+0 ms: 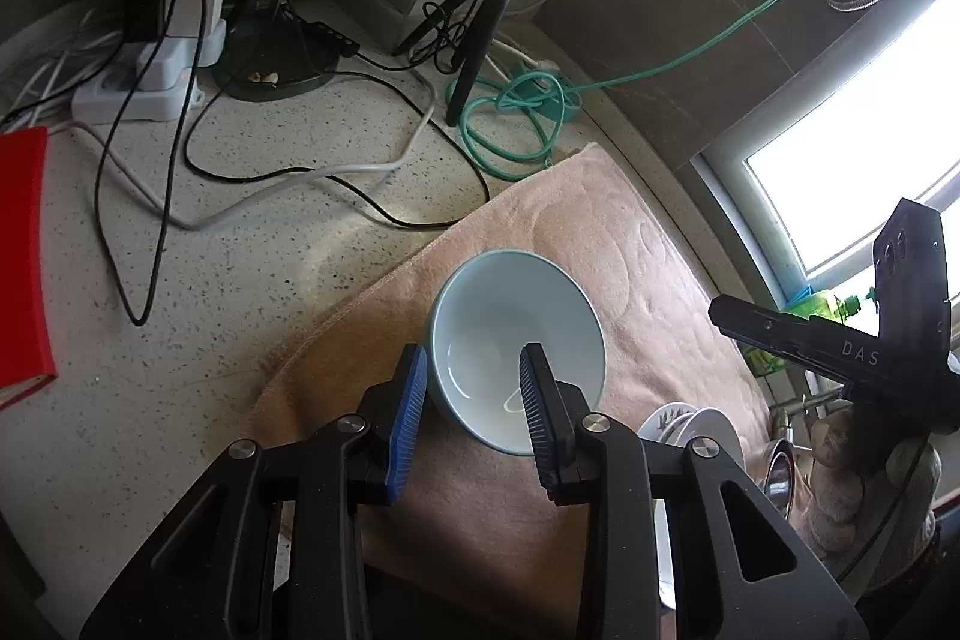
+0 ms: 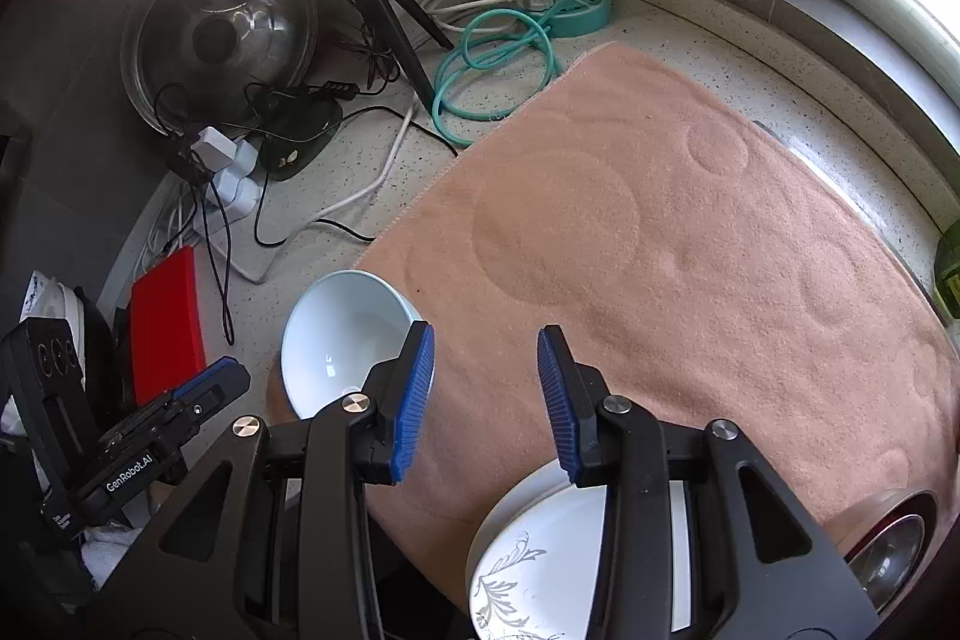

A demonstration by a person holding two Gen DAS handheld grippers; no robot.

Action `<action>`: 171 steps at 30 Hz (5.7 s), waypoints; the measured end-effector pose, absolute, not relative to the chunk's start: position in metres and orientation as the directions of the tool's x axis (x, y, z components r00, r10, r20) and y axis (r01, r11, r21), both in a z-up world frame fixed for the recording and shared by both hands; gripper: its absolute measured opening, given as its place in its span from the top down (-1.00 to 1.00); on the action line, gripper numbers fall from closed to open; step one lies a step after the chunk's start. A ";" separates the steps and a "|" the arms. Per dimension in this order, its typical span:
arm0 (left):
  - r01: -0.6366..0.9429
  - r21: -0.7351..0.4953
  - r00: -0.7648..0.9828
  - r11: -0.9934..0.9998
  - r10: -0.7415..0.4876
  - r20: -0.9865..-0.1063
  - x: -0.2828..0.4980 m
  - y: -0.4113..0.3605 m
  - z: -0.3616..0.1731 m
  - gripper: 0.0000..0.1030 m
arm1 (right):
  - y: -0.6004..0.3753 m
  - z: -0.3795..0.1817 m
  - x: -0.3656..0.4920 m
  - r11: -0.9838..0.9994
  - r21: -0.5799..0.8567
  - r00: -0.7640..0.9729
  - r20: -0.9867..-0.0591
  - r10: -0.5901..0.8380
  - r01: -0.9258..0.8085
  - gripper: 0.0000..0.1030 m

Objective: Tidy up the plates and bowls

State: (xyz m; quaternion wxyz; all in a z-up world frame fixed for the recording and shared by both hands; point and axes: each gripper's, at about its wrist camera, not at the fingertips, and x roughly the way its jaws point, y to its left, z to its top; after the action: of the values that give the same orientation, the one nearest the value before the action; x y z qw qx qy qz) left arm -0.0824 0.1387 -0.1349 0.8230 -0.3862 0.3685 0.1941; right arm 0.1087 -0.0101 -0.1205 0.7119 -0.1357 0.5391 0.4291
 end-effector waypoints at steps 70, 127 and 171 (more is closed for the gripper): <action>-0.454 -0.483 0.607 0.749 -0.137 -0.783 -0.018 0.124 -0.121 0.76 | -0.032 -0.148 0.111 0.643 0.471 -0.087 -0.841 0.534 -0.604 0.81; 0.101 -0.404 0.375 0.909 -0.411 -0.831 0.138 -0.162 -0.123 0.76 | -0.377 -0.152 0.159 0.906 0.407 0.243 -0.872 0.424 -0.119 0.79; 0.132 -0.395 0.340 0.909 -0.416 -0.844 0.158 -0.136 -0.126 0.76 | -0.402 -0.145 0.157 0.874 0.486 0.321 -0.828 0.460 0.002 0.82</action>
State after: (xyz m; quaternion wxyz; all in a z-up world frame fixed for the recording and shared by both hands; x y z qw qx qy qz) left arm 0.1584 -0.1363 -0.1261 0.8082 -0.1290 0.5490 -0.1694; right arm 0.1572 -0.4016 -0.1446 0.7866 0.2049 0.5641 0.1454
